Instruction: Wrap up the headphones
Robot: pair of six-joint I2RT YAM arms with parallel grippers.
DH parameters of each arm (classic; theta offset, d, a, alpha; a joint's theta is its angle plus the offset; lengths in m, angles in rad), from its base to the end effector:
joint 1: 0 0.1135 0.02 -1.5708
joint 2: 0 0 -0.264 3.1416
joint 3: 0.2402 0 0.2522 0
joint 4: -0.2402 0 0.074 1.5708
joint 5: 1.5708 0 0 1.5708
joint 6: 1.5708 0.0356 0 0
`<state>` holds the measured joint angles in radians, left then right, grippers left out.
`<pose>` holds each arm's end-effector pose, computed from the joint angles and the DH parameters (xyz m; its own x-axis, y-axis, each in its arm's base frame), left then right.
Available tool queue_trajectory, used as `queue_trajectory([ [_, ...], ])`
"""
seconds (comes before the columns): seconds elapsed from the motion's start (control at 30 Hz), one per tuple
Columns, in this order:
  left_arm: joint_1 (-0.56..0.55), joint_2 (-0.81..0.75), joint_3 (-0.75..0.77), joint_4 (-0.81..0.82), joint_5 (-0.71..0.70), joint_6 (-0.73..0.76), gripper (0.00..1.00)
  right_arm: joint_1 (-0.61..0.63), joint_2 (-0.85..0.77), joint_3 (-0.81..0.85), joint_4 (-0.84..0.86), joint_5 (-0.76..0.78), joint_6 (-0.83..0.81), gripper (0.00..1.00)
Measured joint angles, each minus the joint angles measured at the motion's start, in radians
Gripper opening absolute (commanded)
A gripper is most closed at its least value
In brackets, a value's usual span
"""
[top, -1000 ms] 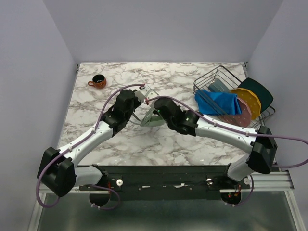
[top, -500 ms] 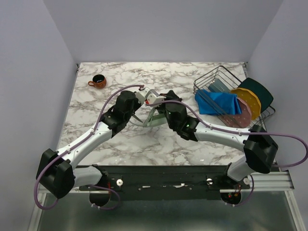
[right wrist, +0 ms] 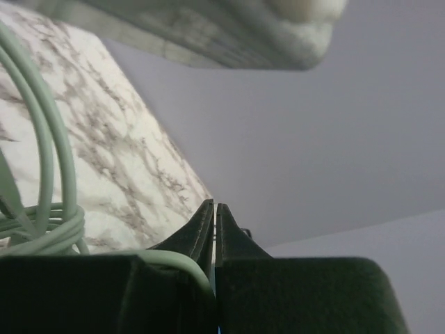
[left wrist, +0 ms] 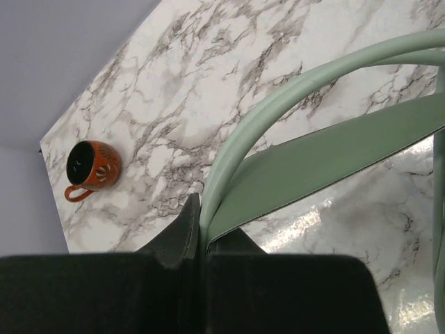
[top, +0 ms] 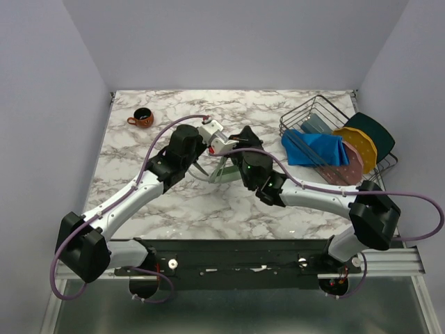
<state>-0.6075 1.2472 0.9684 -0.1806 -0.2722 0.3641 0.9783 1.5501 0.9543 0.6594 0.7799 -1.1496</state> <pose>0.2396 -0.1549 0.3060 -0.2149 0.5671 -0.7951 0.4585 0.7774 0.4306 0.2163 0.2764 0.2960 0.1951 -0.8721 -0.4488 -0.0485 0.4485 -0.8925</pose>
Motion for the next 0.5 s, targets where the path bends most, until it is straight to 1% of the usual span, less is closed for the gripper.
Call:
queue_trajectory([
  [0.03,0.0,0.0,0.002,-0.005,0.003,-0.006,0.0,0.001,-0.004,0.017,-0.07,-0.016,0.077,0.17],
  [0.13,0.001,0.0,0.002,-0.043,0.036,-0.022,0.0,-0.003,-0.044,0.04,-0.277,-0.089,0.257,0.27],
  [0.2,0.001,-0.002,-0.001,-0.054,0.063,-0.029,0.0,-0.019,-0.087,0.03,-0.382,-0.161,0.375,0.27],
  [0.33,0.0,-0.011,-0.004,-0.073,0.103,-0.03,0.0,-0.053,-0.11,0.044,-0.545,-0.294,0.522,0.27],
  [0.43,0.014,-0.012,-0.005,-0.105,0.111,-0.053,0.0,-0.074,-0.077,0.099,-0.668,-0.389,0.609,0.27],
  [0.5,0.029,-0.011,-0.008,-0.125,0.108,-0.072,0.0,-0.082,-0.041,0.14,-0.731,-0.435,0.653,0.33],
])
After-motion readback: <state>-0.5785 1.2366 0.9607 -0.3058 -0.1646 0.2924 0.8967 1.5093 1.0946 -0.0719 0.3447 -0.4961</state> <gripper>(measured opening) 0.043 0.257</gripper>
